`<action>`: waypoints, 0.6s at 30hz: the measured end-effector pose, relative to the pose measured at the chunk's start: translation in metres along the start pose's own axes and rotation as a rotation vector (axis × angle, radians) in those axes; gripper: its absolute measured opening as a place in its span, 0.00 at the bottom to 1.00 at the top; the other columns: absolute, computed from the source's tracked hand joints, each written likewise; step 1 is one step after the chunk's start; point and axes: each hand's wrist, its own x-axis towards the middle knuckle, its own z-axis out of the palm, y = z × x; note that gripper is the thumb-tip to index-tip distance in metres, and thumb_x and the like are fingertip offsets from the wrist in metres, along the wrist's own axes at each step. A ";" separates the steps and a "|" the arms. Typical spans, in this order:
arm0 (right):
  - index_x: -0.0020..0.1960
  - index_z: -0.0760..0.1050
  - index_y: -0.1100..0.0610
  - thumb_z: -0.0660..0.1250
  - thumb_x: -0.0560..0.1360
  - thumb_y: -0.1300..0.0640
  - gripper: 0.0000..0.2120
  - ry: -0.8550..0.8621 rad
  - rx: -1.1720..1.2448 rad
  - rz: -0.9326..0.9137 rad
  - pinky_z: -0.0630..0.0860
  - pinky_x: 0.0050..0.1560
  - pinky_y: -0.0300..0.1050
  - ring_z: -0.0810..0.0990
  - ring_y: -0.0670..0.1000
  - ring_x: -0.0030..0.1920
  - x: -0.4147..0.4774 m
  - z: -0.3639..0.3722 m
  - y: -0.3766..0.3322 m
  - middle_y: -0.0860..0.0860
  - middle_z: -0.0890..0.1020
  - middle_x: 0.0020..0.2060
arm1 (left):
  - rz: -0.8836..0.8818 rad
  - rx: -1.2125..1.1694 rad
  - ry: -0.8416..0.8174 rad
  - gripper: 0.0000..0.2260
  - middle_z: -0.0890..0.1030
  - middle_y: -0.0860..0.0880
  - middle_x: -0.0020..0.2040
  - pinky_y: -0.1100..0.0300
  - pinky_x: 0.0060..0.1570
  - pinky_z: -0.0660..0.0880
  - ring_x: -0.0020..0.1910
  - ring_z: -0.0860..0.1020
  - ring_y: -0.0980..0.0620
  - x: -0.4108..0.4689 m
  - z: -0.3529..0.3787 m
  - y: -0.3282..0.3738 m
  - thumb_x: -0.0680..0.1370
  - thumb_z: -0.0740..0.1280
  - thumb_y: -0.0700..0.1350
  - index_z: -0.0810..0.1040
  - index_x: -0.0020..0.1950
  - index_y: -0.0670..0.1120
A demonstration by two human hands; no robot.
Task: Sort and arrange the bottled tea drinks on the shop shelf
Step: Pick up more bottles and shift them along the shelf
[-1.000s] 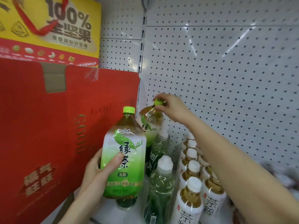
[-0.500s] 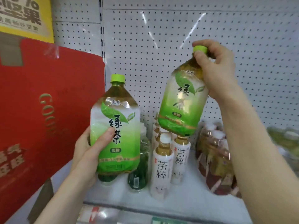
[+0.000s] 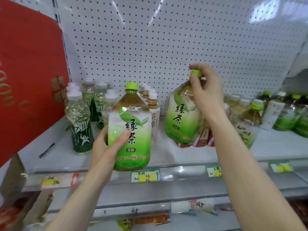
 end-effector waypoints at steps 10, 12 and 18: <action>0.64 0.77 0.54 0.64 0.79 0.60 0.14 -0.239 -0.097 0.019 0.72 0.60 0.51 0.75 0.47 0.54 -0.058 0.038 0.056 0.52 0.80 0.53 | -0.025 -0.001 0.013 0.32 0.86 0.48 0.51 0.48 0.45 0.82 0.48 0.85 0.46 0.001 0.003 -0.017 0.58 0.77 0.58 0.78 0.59 0.51; 0.65 0.76 0.54 0.64 0.80 0.58 0.14 -0.233 -0.059 0.031 0.73 0.62 0.52 0.77 0.47 0.56 -0.061 0.041 0.058 0.50 0.80 0.55 | -0.024 0.005 0.013 0.32 0.86 0.48 0.51 0.50 0.42 0.82 0.47 0.86 0.47 0.002 0.002 -0.018 0.57 0.76 0.58 0.78 0.60 0.51; 0.75 0.60 0.44 0.73 0.72 0.42 0.37 -0.208 0.079 0.287 0.68 0.66 0.44 0.71 0.44 0.68 -0.095 0.038 0.056 0.44 0.72 0.70 | -0.046 -0.007 -0.003 0.34 0.86 0.48 0.52 0.52 0.40 0.82 0.47 0.86 0.47 0.003 -0.004 -0.021 0.57 0.76 0.59 0.77 0.61 0.50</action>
